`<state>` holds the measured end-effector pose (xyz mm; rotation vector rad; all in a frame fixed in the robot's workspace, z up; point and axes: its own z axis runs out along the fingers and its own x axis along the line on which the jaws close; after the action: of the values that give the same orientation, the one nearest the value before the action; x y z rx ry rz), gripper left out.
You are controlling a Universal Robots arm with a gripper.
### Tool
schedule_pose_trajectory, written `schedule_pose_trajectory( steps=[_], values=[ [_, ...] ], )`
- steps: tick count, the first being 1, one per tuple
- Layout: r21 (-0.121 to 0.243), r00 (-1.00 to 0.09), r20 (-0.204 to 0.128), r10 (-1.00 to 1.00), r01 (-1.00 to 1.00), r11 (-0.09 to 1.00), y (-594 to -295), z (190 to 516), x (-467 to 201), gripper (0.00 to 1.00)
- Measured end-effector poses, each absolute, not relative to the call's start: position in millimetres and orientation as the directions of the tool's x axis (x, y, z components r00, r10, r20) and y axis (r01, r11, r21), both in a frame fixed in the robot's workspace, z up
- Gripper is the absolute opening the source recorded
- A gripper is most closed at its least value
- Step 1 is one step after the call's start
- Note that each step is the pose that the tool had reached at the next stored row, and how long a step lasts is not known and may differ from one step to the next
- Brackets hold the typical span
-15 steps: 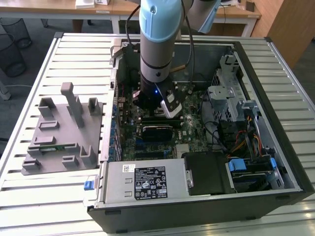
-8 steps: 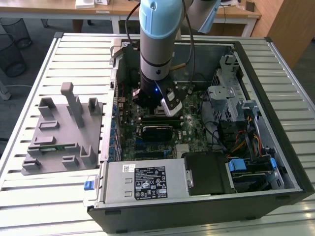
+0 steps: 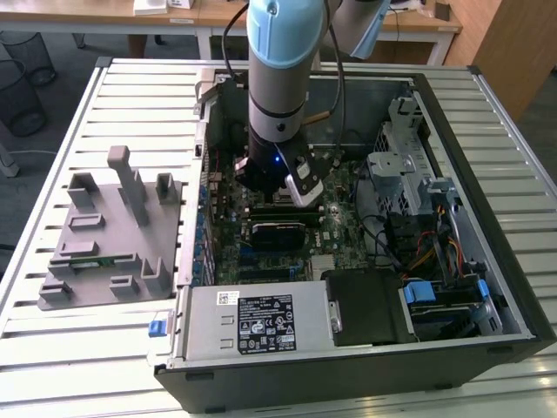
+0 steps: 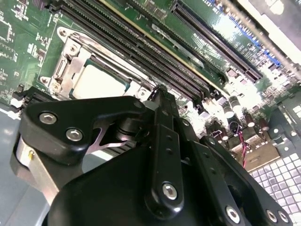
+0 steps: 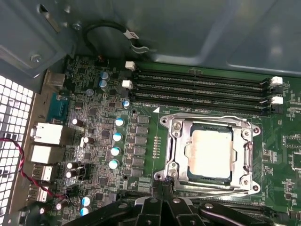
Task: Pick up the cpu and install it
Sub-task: 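Install the second cpu locking lever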
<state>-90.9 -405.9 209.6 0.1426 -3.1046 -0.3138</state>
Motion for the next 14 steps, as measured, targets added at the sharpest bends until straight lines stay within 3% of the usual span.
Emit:
schedule_pose_trajectory(
  steps=[6, 8, 14],
  values=[
    [0.201, -0.996, 0.009, -0.092, -0.089, 0.975, -407, 210, -90, 0.11],
    [0.225, -0.996, 0.013, -0.093, -0.087, 0.971, -412, 210, -71, 0.11],
    [0.236, -0.996, 0.015, -0.093, -0.087, 0.968, -415, 210, -61, 0.11]
  ],
)
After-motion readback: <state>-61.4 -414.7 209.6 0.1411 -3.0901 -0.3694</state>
